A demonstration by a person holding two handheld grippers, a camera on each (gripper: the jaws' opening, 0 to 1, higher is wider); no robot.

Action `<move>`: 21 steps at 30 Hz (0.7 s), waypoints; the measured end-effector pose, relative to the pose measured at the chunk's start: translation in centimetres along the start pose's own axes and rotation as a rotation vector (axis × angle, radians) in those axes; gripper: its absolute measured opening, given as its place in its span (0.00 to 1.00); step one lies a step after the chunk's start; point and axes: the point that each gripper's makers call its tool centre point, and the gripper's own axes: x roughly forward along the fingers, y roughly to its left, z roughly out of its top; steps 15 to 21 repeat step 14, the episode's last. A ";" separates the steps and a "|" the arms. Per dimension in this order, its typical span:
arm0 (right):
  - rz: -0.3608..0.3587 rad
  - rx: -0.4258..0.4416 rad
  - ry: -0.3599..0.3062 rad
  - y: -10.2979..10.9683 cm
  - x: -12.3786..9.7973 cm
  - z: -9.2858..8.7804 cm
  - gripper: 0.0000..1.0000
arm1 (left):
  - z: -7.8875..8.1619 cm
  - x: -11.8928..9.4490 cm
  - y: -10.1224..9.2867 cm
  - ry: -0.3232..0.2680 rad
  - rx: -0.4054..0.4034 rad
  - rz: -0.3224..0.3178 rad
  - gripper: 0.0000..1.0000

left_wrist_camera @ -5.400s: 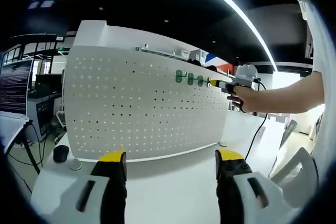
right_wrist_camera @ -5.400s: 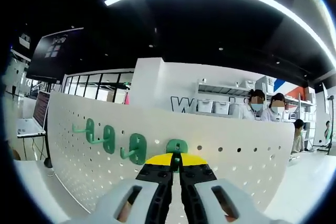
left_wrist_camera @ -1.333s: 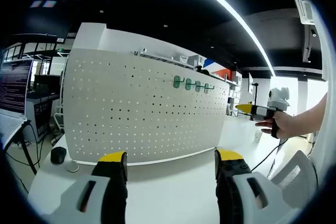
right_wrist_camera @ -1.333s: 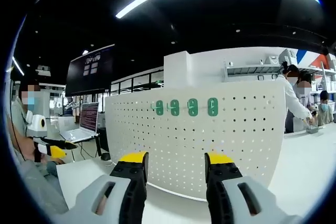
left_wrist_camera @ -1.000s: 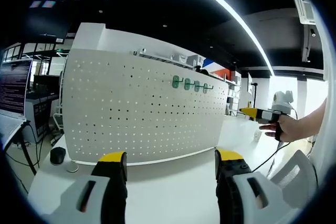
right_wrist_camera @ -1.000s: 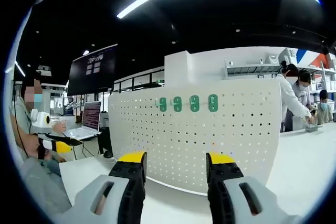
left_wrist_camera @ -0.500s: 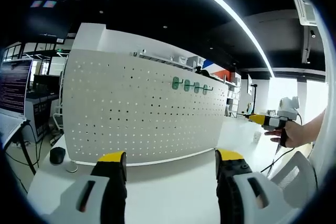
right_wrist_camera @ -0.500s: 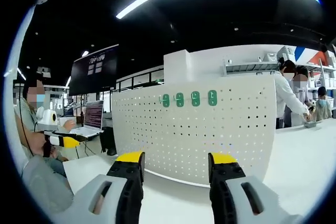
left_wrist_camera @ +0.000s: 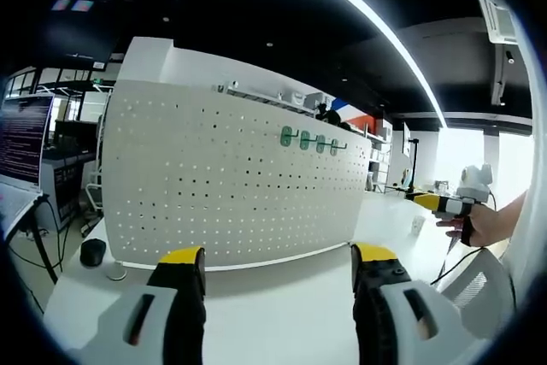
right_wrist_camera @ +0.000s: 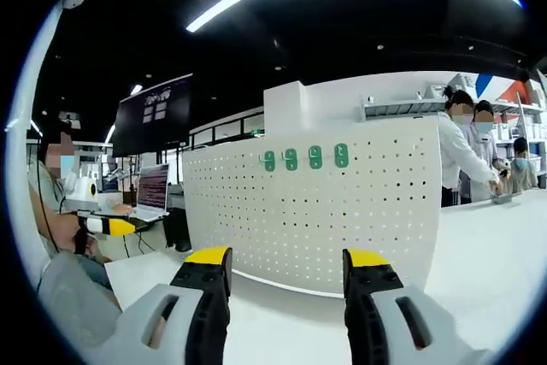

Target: Insert the hook assembly into the mounting plate slot until the hook locks in place.

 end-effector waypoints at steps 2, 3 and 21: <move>-0.002 0.001 0.001 0.0 0.0 0.0 0.51 | 0.0 0.0 0.0 0.000 0.000 0.000 0.72; -0.003 0.001 -0.001 -0.1 -0.1 0.0 0.51 | 0.0 0.0 0.0 0.000 0.000 0.000 0.72; -0.005 0.007 0.000 -0.1 -0.1 -0.1 0.50 | 0.0 0.0 0.1 -0.001 0.000 0.002 0.72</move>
